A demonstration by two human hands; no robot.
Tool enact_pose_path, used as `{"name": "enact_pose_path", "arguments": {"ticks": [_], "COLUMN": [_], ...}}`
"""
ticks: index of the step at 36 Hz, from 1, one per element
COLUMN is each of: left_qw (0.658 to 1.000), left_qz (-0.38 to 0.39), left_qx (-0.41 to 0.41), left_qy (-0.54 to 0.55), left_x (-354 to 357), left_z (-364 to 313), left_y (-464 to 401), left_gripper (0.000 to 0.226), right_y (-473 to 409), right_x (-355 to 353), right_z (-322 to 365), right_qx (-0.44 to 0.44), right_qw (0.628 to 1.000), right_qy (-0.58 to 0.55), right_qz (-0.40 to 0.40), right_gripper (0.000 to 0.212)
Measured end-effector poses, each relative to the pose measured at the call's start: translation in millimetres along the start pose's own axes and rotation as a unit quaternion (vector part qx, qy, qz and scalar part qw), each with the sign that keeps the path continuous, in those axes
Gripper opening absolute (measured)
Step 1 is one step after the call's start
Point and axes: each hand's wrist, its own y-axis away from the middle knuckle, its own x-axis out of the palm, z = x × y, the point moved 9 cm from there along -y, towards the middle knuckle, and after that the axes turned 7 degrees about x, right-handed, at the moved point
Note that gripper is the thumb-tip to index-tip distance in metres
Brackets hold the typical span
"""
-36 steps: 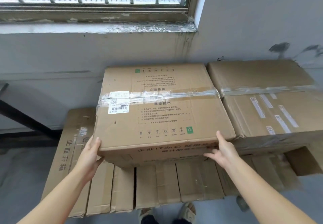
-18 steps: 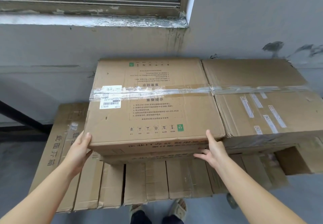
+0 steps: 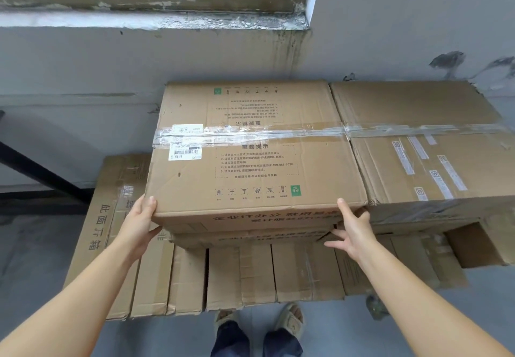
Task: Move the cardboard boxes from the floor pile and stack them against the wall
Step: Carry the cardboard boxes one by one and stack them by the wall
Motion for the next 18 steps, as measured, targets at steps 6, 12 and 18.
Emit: {"name": "enact_pose_path", "arguments": {"ticks": [6, 12, 18], "left_qw": [1.0, 1.0, 0.999], "left_qz": [-0.009, -0.021, -0.01], "left_qx": [-0.012, -0.022, -0.016], "left_qy": [0.005, -0.003, -0.05], "left_x": [2, -3, -1], "left_z": [9, 10, 1], "left_y": [11, 13, 18], "left_gripper": [0.049, 0.051, 0.046], "right_y": [-1, 0, 7], "right_x": [-7, -6, -6], "right_z": [2, 0, 4], "right_qx": [0.003, -0.001, -0.007], "right_qw": [1.0, 0.999, 0.999], "right_qy": [0.022, 0.034, 0.043], "right_qz": [-0.007, -0.001, 0.013], "right_gripper": [0.089, 0.092, 0.091]}}
